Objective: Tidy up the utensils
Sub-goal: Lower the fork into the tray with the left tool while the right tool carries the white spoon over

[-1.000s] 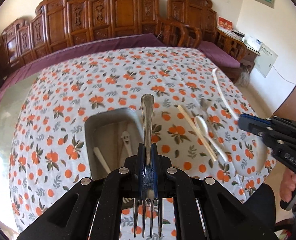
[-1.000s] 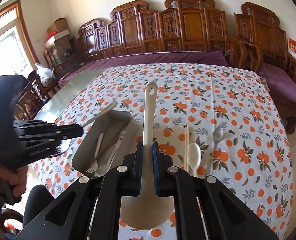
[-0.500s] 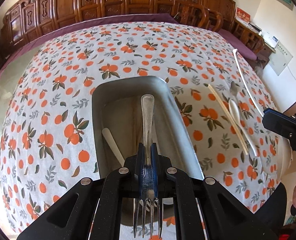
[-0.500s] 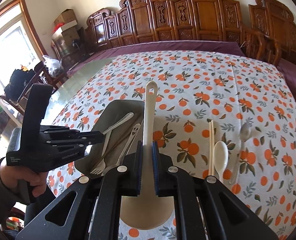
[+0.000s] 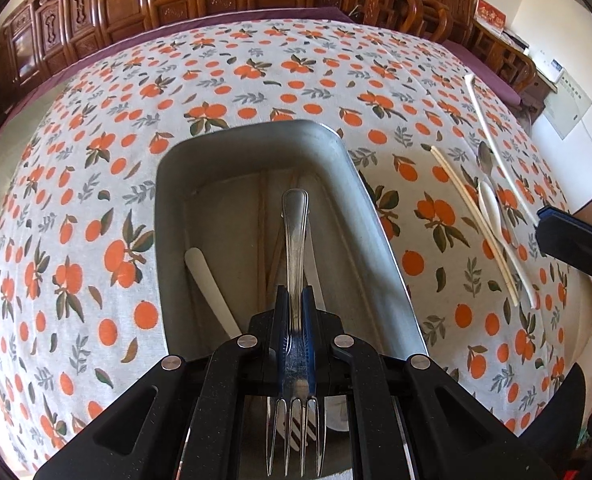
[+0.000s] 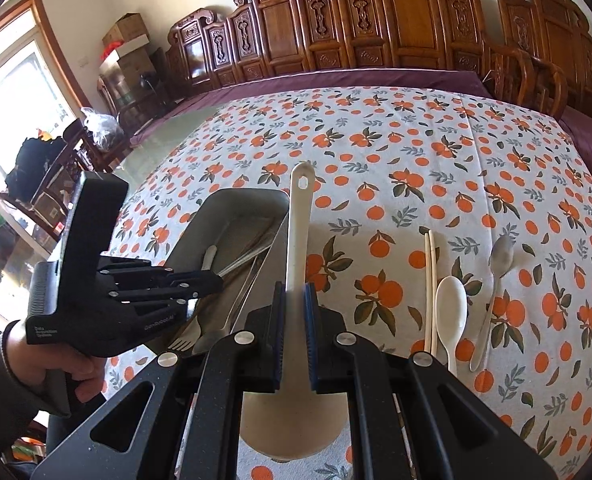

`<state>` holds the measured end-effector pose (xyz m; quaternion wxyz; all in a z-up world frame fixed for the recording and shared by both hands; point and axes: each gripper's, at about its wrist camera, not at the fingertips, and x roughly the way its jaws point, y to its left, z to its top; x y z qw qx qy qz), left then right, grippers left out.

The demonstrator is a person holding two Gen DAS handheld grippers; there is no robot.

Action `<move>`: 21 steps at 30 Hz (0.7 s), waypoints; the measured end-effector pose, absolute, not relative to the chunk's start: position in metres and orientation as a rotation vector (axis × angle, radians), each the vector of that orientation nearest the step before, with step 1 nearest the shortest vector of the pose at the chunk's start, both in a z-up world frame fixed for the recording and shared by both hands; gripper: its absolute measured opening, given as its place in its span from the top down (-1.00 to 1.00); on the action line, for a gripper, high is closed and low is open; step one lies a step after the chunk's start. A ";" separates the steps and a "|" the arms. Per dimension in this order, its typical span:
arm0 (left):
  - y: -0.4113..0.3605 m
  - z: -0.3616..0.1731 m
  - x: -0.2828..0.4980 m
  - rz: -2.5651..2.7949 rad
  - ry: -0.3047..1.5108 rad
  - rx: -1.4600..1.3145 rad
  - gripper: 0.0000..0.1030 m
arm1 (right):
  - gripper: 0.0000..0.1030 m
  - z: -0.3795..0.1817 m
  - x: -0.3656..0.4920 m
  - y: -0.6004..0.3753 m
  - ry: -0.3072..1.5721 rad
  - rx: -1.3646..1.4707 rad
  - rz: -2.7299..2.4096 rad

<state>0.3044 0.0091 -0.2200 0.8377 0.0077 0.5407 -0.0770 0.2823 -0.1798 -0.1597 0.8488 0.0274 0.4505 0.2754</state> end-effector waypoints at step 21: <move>0.020 -0.202 0.292 -0.186 1.118 -0.001 0.88 | 0.79 -0.159 0.277 -0.160 0.953 0.044 0.604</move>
